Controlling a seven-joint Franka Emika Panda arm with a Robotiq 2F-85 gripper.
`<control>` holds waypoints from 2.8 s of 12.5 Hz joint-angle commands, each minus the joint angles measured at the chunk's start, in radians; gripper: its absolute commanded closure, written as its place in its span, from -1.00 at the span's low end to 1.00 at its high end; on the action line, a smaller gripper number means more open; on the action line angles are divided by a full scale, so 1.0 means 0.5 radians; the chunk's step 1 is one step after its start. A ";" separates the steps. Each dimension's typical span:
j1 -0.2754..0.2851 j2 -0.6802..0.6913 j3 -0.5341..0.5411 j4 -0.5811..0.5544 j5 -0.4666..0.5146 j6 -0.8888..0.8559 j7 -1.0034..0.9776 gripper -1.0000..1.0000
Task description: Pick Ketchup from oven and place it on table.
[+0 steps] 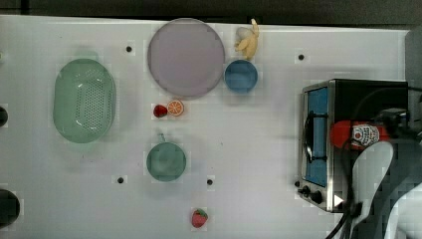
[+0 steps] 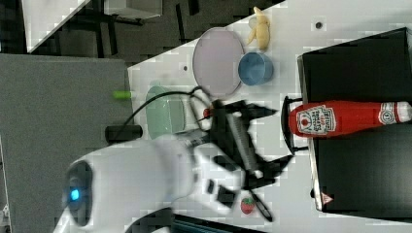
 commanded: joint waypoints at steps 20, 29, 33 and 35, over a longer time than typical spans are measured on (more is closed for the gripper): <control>-0.075 0.608 -0.091 0.163 0.521 0.237 0.049 -0.27; 0.228 0.283 -0.028 0.602 0.267 -0.406 -0.109 -0.27; 0.393 0.097 0.195 0.602 0.259 -0.695 -0.109 -0.27; 0.441 0.059 0.337 0.563 0.240 -0.711 -0.109 -0.27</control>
